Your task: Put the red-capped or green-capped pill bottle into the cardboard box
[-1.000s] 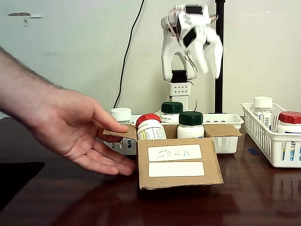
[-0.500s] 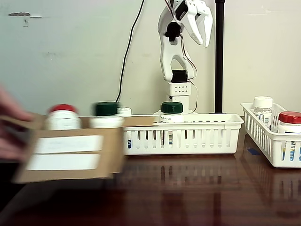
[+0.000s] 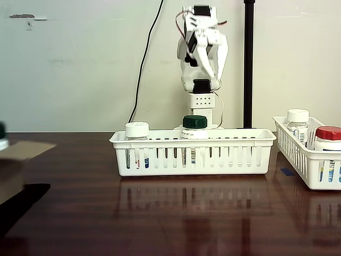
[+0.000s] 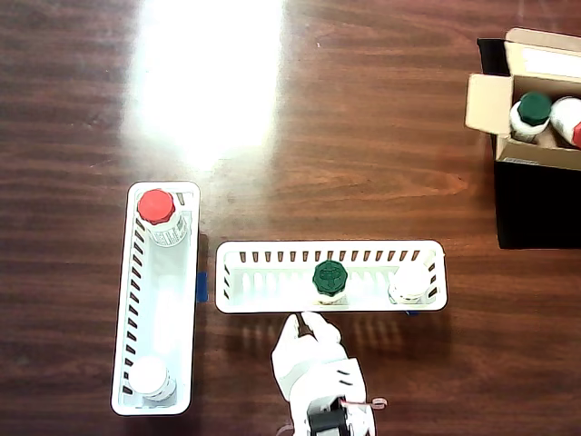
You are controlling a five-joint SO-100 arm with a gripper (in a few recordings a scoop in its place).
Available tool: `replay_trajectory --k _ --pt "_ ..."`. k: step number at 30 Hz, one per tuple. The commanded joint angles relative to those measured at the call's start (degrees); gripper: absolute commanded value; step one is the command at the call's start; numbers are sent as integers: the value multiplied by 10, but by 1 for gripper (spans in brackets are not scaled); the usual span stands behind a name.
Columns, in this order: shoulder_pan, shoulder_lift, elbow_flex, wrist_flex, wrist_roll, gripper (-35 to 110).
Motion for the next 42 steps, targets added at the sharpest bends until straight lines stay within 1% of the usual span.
replay_trajectory --k 1,11,17,23,24,26,30,31,33,36,37,39,40,42 --pt "-8 91 95 -28 14 1" --pt "-7 272 279 -54 26 1" --pt "-13 272 335 -87 25 1" --pt "-2 272 405 -133 57 1" --pt "11 271 405 -127 67 1" --pt "3 272 405 -102 62 1" --pt "-47 271 405 -76 -11 1" --pt "-61 271 405 -76 -17 1" --pt "-83 271 405 -76 -7 1" --pt "-82 271 405 -76 42 1" --pt "-77 271 405 -76 39 1" --pt "-73 271 405 -76 -27 1" --pt "-73 271 405 -76 -38 1" --pt "-77 271 405 -76 -28 1"
